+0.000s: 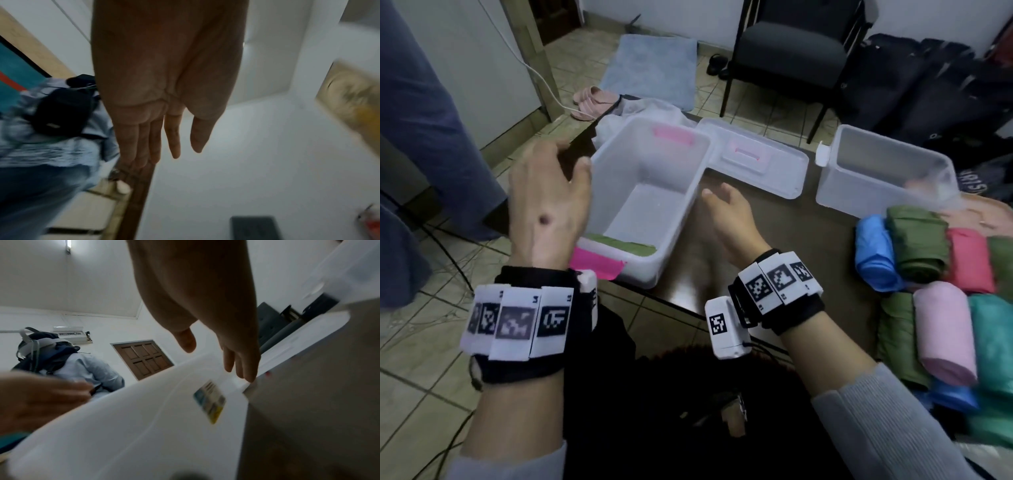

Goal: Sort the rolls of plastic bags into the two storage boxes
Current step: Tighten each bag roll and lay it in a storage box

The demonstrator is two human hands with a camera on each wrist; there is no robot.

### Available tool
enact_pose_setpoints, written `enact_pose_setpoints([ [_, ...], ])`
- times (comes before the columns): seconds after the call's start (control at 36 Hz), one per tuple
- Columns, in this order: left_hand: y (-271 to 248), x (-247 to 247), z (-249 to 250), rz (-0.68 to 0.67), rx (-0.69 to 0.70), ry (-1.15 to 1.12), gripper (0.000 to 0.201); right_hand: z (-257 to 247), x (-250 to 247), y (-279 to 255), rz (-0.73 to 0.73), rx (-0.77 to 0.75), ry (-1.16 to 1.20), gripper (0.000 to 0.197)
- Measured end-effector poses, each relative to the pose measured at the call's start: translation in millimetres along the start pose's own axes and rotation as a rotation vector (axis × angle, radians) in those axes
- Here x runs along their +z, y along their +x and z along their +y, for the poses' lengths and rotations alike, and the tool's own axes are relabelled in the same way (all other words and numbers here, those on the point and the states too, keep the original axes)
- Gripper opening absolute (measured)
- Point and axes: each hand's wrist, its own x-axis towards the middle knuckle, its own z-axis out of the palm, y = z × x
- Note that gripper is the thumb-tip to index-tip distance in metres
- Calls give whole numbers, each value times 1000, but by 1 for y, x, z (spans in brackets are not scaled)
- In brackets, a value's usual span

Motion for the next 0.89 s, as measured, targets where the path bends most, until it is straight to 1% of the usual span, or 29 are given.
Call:
enact_pose_setpoints([
  [0.06,-12,-1,34,-5,160,-57,37,4,-20,1,66,-21,-69,52],
  [0.11,-29,11,63,-51,299,-88,37,10,-42,0,139,-26,-137,44],
  [0.17,-48,34,86,-137,406,-118,37,16,-64,-3,202,-28,-206,37],
  [0.19,-58,47,94,-197,431,-127,38,20,-76,-5,233,-28,-247,34],
  [0.28,-86,92,108,-401,430,-105,43,30,-116,-15,320,-31,-370,30],
  [0.39,-121,148,110,-694,380,3,64,42,-162,-35,508,-54,-634,33],
  [0.44,-135,170,106,-793,375,70,70,48,-180,-45,608,3,-768,37],
  [0.47,-141,178,104,-819,381,103,70,50,-188,-50,665,43,-842,39],
  [0.56,-153,196,97,-857,387,162,68,57,-206,-64,827,129,-1007,39],
  [0.61,-160,204,92,-861,383,184,67,61,-215,-69,866,185,-1007,44],
  [0.67,-165,209,86,-822,400,200,66,67,-221,-72,857,247,-976,51],
  [0.75,-172,214,79,-717,455,213,64,74,-227,-71,832,310,-968,55],
  [0.81,-174,215,78,-675,476,217,62,77,-229,-69,817,332,-988,53],
  [0.89,-174,215,77,-663,479,222,62,78,-229,-63,803,368,-1016,48],
])
